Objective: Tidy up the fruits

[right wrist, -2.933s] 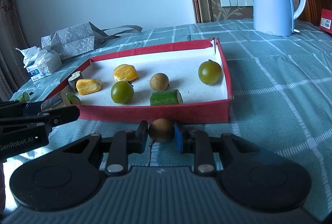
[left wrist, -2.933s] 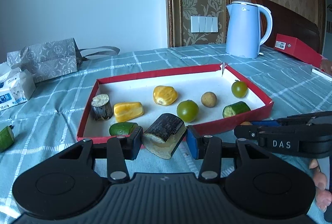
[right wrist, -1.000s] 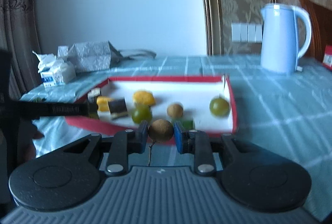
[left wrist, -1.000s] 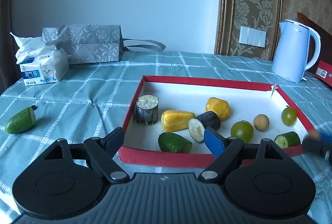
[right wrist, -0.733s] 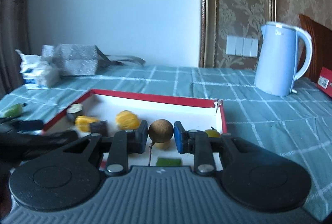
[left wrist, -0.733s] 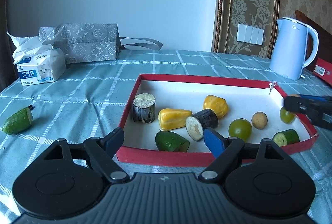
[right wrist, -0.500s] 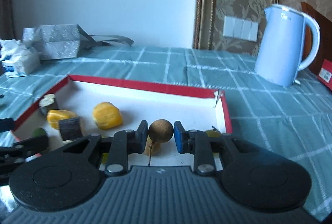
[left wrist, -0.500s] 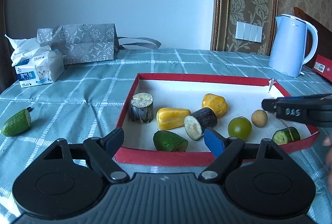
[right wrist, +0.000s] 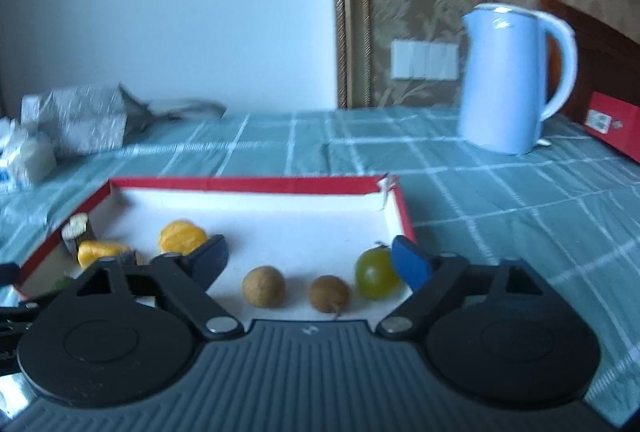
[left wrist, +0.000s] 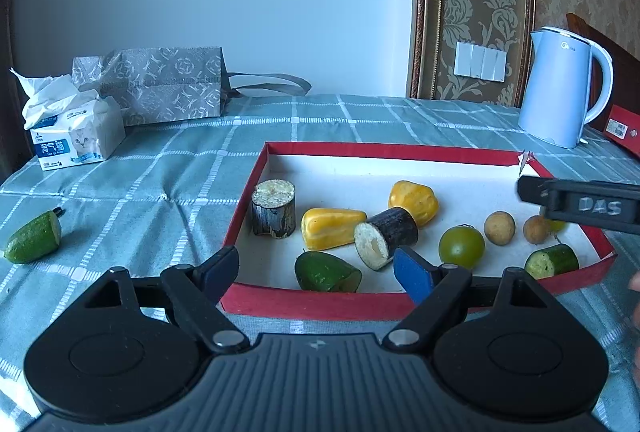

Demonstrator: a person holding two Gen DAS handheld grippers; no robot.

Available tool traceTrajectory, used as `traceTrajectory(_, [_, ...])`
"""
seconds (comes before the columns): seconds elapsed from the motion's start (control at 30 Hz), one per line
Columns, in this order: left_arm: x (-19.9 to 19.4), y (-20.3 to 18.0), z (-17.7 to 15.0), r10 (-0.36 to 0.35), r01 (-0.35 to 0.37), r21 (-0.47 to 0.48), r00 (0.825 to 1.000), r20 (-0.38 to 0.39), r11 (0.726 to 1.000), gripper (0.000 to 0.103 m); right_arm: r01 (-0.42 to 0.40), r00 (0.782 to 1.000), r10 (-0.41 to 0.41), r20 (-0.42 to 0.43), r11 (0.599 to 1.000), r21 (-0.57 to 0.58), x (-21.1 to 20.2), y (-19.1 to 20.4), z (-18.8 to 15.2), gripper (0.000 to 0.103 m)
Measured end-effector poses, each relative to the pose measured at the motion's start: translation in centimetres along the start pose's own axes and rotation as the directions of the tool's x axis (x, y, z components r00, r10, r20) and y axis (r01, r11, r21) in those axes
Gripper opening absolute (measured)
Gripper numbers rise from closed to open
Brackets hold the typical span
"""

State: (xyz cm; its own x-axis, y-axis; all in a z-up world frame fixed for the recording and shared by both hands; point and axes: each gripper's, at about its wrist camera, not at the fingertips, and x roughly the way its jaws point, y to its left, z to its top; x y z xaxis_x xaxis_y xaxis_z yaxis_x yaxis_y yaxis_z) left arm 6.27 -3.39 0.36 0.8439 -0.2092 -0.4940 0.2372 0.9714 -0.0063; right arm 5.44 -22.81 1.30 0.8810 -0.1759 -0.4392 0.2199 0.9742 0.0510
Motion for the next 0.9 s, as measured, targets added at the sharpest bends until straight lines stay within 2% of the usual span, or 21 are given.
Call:
traceTrajectory(0.1, [-0.2, -0.1, -0.1, 0.009, -0.009, 0.010, 1.000, 0.003, 1.000, 0.085, 0.002, 0.999, -0.004, 0.043, 1.000, 0.029, -1.5, -0.2, -0.4, 0.097])
traceTrajectory(0.3, [-1.1, 0.0, -0.6, 0.003, -0.003, 0.001, 1.000, -0.010, 1.000, 0.086, -0.043, 0.996, 0.036, 0.082, 0.996, 0.074, -4.8, -0.2, -2.1, 0.100])
traceTrajectory(0.4, [-2.3, 0.7, -1.2, -0.018, 0.017, -0.035, 0.999, -0.030, 0.999, 0.086, -0.092, 0.992, 0.084, 0.091, 0.992, 0.087, -7.0, 0.0, -3.1, 0.103])
traceTrajectory(0.5, [-3.6, 1.2, -1.9, -0.002, 0.000, -0.061, 1.000, -0.029, 0.998, 0.086, -0.133, 0.988, 0.127, 0.089, 0.989, 0.064, -9.1, 0.9, -4.4, 0.103])
traceTrajectory(0.63, [-5.3, 1.8, -2.8, 0.027, -0.029, -0.093, 0.999, -0.025, 0.995, 0.086, -0.108, 0.992, 0.110, 0.058, 0.994, -0.032, -10.4, 2.7, -5.2, 0.103])
traceTrajectory(0.83, [-7.3, 2.2, -2.9, 0.065, -0.067, -0.122, 0.998, -0.014, 0.990, 0.086, -0.077, 0.997, 0.077, 0.028, 0.997, -0.014, -10.9, 3.2, -5.4, 0.103])
traceTrajectory(0.9, [-8.1, 1.9, -2.6, 0.092, -0.091, -0.121, 0.996, 0.003, 0.988, 0.086, -0.039, 0.999, 0.039, 0.015, 0.999, -0.018, -10.7, 3.5, -5.4, 0.103])
